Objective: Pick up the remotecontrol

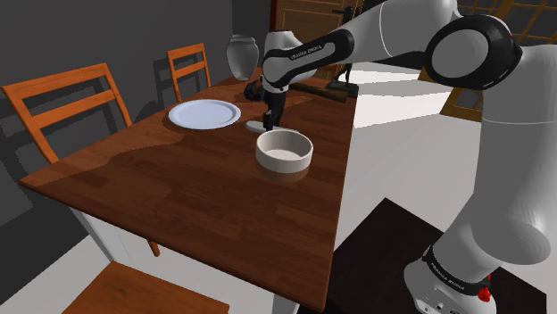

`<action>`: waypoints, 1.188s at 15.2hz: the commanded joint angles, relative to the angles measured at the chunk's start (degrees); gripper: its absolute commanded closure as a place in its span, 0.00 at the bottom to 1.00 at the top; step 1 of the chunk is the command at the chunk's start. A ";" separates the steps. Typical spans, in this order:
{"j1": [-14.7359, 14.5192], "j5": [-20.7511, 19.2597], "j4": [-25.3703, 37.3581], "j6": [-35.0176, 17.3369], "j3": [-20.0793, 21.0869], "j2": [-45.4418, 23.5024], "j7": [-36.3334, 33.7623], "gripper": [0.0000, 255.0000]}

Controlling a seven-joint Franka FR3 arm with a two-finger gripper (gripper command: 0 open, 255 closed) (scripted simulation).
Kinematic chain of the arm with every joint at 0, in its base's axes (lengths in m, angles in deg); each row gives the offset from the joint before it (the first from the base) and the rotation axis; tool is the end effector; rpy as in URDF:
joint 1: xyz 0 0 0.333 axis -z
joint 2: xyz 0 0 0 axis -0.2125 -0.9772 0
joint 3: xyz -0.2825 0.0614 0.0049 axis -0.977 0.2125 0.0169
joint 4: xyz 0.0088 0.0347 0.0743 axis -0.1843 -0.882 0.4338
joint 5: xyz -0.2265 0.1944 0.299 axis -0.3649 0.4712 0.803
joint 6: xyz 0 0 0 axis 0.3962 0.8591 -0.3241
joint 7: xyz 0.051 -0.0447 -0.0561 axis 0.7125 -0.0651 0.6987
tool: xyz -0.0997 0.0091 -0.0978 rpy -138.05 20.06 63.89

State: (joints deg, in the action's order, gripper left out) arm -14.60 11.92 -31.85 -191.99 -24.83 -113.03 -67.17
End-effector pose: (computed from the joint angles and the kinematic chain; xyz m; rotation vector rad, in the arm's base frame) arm 0.6848 0.0350 0.3033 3.0455 0.6783 -0.0086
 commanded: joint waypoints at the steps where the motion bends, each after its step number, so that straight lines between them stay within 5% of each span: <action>1: 0.00 0.01 -0.01 -0.02 0.00 -0.05 -0.01 1.00; 18: -0.03 0.14 5.62 8.11 0.05 2.45 0.18 1.00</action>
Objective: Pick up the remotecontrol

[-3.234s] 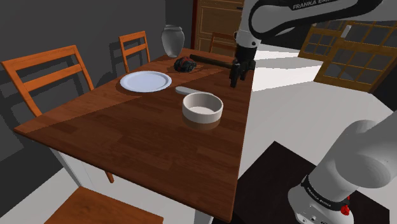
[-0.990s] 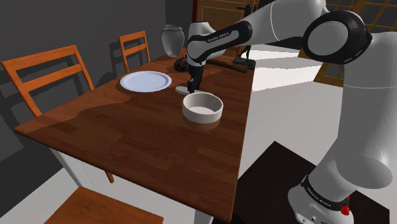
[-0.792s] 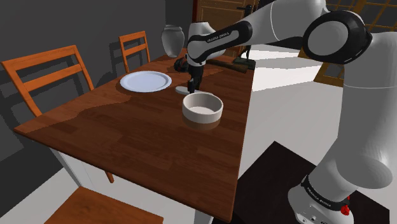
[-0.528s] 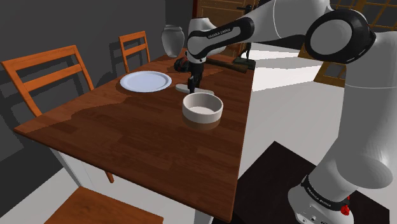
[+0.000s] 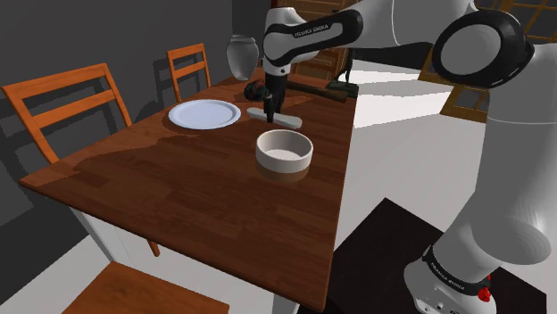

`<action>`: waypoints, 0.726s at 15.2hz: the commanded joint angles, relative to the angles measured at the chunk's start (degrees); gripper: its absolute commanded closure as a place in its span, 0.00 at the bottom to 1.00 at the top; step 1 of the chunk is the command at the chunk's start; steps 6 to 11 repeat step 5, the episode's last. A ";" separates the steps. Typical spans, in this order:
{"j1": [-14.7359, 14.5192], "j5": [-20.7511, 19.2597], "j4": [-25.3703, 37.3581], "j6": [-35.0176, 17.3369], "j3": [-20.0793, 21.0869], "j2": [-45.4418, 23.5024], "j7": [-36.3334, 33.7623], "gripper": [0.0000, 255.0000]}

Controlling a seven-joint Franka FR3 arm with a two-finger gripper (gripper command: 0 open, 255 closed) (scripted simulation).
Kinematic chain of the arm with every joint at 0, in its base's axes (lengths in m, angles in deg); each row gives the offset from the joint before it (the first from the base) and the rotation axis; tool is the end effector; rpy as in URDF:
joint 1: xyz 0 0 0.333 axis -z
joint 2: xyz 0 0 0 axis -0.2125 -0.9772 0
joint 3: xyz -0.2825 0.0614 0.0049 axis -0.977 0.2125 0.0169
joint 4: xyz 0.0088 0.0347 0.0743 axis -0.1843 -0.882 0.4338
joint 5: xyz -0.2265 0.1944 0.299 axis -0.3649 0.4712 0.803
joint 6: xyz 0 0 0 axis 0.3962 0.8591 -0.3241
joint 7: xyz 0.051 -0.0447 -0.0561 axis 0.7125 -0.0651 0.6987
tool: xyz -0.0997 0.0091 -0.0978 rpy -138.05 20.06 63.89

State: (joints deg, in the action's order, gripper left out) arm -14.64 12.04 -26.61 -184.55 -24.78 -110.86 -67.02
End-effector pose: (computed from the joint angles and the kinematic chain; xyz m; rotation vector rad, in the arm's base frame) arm 0.6880 0.0356 0.3637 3.0456 0.6780 -0.0095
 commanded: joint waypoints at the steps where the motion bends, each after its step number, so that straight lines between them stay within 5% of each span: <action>1: 0.01 0.02 0.95 1.38 0.00 0.42 0.04 1.00; 11: 0.00 0.04 2.26 2.93 0.01 0.67 0.08 1.00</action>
